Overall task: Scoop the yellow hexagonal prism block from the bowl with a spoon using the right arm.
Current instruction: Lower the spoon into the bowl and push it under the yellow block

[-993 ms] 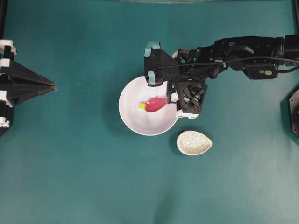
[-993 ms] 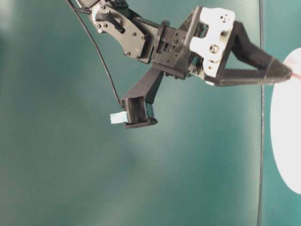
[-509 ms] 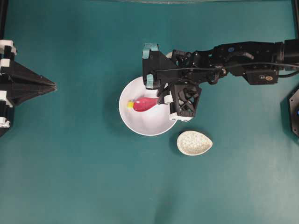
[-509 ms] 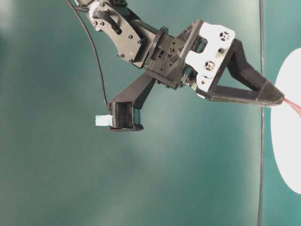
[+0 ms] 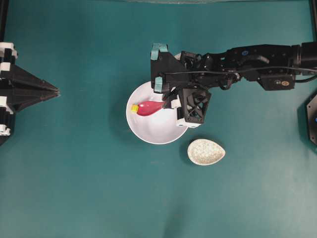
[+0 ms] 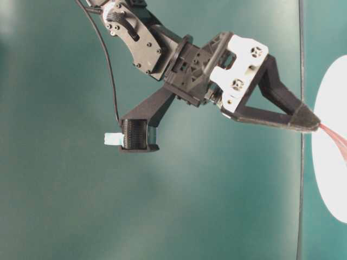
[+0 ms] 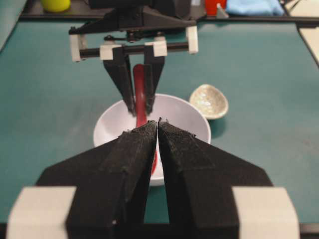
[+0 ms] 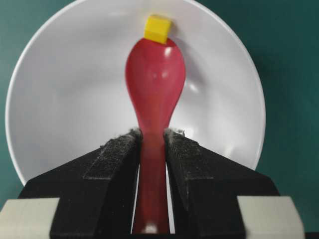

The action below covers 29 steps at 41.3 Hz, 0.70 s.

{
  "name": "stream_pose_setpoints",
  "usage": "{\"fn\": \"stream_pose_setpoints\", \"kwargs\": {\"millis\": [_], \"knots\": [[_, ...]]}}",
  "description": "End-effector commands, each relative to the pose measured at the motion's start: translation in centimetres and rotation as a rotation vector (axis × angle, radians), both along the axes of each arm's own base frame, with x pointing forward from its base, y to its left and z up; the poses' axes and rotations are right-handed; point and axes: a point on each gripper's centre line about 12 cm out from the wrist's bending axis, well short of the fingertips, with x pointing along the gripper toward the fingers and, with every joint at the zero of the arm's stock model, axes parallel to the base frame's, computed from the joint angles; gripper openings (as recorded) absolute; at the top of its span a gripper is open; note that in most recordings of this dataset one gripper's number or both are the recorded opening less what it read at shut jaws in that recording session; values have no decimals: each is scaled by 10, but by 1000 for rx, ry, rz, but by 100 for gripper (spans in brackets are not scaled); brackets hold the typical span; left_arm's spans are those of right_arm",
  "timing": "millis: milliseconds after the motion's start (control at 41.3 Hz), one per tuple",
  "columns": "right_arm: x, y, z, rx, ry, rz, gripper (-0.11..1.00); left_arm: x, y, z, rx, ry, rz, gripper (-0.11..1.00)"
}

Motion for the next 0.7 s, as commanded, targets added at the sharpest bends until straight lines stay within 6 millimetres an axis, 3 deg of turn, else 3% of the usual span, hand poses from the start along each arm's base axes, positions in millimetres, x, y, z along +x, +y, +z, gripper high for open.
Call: {"fn": "stream_pose_setpoints", "kwargs": {"millis": [0,339,678], "knots": [[3,3,10,-2,-39,-2,22,2,0,9,2,-23,1,11],[-2,8,4,5,-66,-18,22,2,0,9,-3,-23,2,11],[-21,9,4,-15,-163,-72,22,2,0,10,-7,-26,2,11]]}}
